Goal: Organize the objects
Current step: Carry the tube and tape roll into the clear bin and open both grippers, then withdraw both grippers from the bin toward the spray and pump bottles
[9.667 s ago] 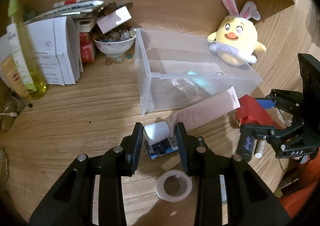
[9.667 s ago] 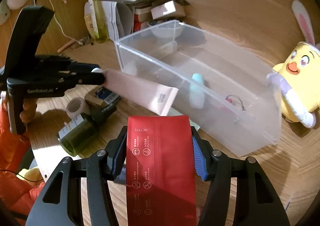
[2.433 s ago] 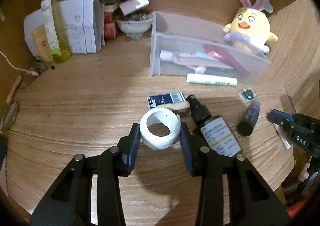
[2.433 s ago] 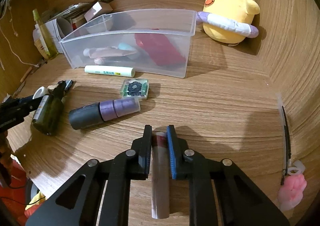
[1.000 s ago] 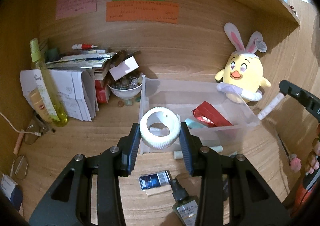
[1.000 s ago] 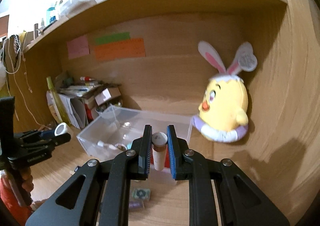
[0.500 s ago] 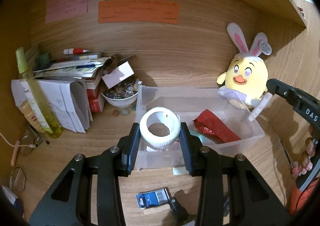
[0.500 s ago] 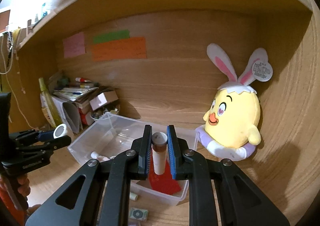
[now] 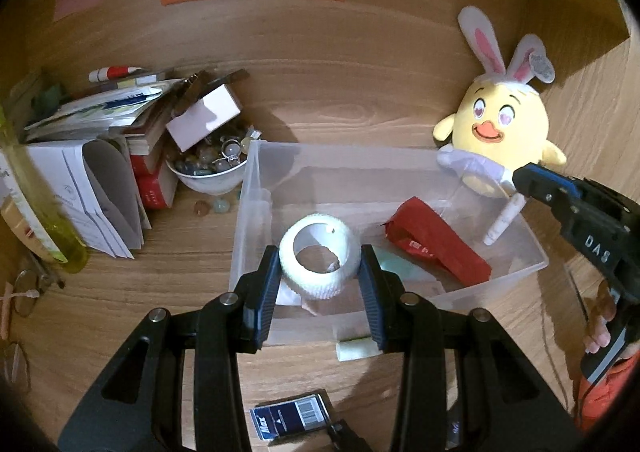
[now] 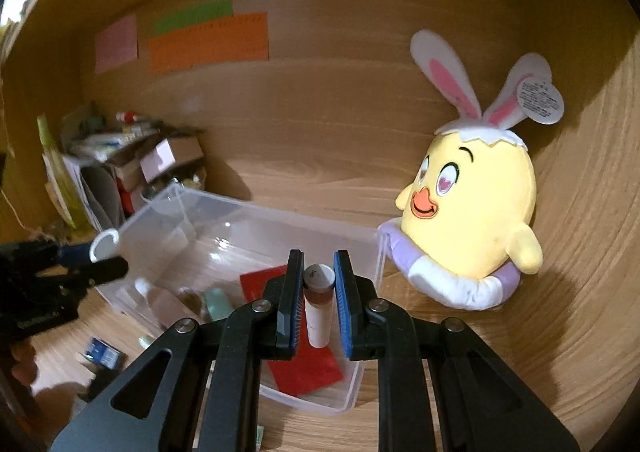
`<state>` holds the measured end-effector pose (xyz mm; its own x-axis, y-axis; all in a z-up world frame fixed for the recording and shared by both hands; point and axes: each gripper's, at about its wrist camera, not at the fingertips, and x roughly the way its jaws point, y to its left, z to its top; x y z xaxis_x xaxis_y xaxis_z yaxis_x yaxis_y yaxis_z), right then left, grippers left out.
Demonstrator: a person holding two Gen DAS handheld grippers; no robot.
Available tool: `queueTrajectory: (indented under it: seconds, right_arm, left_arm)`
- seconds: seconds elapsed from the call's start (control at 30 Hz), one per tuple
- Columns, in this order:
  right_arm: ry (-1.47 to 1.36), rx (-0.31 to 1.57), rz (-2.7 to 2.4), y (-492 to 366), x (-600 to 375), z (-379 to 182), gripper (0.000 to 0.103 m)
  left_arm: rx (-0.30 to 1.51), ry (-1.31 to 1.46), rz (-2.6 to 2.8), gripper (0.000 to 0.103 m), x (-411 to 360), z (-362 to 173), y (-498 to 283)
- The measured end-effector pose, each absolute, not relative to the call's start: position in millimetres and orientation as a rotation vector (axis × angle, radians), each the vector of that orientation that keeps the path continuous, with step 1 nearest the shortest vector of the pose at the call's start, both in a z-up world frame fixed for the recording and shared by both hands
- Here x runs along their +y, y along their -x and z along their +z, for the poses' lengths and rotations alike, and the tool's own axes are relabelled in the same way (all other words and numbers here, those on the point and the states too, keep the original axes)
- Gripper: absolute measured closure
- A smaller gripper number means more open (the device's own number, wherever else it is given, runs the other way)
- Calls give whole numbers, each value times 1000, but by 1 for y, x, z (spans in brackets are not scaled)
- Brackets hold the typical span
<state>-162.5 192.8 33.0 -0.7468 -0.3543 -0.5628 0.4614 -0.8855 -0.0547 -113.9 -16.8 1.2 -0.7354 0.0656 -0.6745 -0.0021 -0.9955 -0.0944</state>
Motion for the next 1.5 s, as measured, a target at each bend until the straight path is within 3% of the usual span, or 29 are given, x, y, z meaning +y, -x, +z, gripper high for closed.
queueTrajectory:
  seconds: [0.23, 0.5, 0.57, 0.63, 0.83, 1.17, 1.5]
  right_arm:
    - [-795, 443, -2532, 160, 163, 13, 89]
    - [-815, 425, -2462, 160, 143, 7, 89]
    - [-843, 391, -2434, 163, 141, 6, 84]
    - [-864, 360, -2413, 164, 140, 5, 68]
    - [-804, 384, -2436, 153, 139, 13, 49]
    - [-741, 365, -2472, 136, 151, 28, 29]
    - [-763, 334, -2471, 117, 174, 30, 21]
  left_arm:
    - [-125, 1165, 2877, 64, -19, -8, 125]
    - [-77, 1161, 2871, 64, -11, -8, 123]
    - [-65, 1155, 2871, 61, -9, -6, 122]
    - [-57, 1146, 2871, 54, -8, -4, 120]
    - [-46, 1095, 2886, 44, -4, 6, 110]
    - [7, 989, 2947, 19, 4, 26, 83]
    - [-32, 993, 2949, 11, 1, 26, 58]
